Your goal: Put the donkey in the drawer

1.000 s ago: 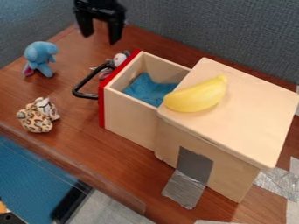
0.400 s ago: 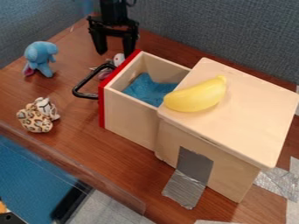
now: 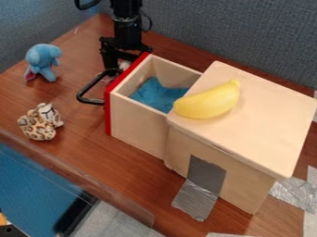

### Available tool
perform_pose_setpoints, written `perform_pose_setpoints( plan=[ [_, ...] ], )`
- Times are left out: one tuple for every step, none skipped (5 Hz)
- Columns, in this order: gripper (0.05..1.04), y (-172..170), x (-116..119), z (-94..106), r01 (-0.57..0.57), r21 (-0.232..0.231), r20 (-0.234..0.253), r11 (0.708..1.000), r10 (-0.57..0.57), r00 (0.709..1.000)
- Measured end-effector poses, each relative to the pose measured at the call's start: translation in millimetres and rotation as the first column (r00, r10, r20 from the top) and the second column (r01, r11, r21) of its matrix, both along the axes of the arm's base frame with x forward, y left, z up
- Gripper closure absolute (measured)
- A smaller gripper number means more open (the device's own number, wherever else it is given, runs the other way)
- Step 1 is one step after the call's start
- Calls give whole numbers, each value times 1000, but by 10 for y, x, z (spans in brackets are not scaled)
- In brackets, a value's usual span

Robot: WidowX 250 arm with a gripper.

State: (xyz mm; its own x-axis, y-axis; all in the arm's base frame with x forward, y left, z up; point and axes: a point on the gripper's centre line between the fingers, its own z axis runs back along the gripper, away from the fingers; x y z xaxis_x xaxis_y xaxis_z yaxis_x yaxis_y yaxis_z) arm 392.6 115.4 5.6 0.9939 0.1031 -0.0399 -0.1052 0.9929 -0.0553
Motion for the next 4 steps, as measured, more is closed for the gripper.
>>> perform_pose_setpoints(
  plan=[
    [342, -32, 14, -4, 25, 10, 2, 1000, -25, 1000],
    [458, -6, 80, 50, 47, 14, 28, 999, -47, 999],
    [507, 182, 165, 293, 6, 14, 97, 1000, -8, 995],
    [508, 204, 220, 820, 0, 21, 218, 1000, -5, 976]
  ],
)
